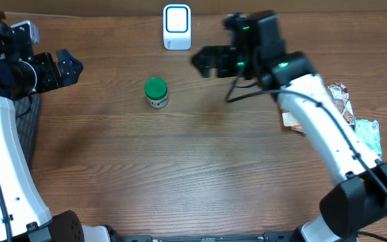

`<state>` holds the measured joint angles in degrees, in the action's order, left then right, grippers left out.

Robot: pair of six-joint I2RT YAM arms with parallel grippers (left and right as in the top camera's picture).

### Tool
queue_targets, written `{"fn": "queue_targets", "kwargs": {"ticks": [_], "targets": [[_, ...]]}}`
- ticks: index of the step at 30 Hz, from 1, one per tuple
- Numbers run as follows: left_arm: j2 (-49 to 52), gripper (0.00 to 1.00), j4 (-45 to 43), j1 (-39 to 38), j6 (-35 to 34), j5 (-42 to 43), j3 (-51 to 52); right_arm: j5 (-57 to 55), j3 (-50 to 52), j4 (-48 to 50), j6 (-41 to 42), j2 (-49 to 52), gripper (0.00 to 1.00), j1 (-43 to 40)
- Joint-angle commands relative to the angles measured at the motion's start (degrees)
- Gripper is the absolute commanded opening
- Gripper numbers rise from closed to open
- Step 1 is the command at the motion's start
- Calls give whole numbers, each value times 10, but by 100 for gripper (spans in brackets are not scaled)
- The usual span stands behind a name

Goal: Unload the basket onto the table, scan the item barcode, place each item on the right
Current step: 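Move the right gripper over the green-lidded jar and grasp it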

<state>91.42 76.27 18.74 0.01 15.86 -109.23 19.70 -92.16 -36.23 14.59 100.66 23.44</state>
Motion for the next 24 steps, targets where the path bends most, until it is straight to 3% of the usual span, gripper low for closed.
{"fn": "queue_targets", "kwargs": {"ticks": [1,7,12,24], "targets": [[1,100,-2,-4,9,1,-2,-57,-12,40,24,40,100,48],[1,100,-2,-4,9,1,-2,-84,-12,133,40,114,100,105],[1,100,-2,-4,9,1,-2,-143,-19,151,38,156,100,126],[1,100,-2,-4,9,1,-2,-218,-242,-41,-109,210,100,136]]}}
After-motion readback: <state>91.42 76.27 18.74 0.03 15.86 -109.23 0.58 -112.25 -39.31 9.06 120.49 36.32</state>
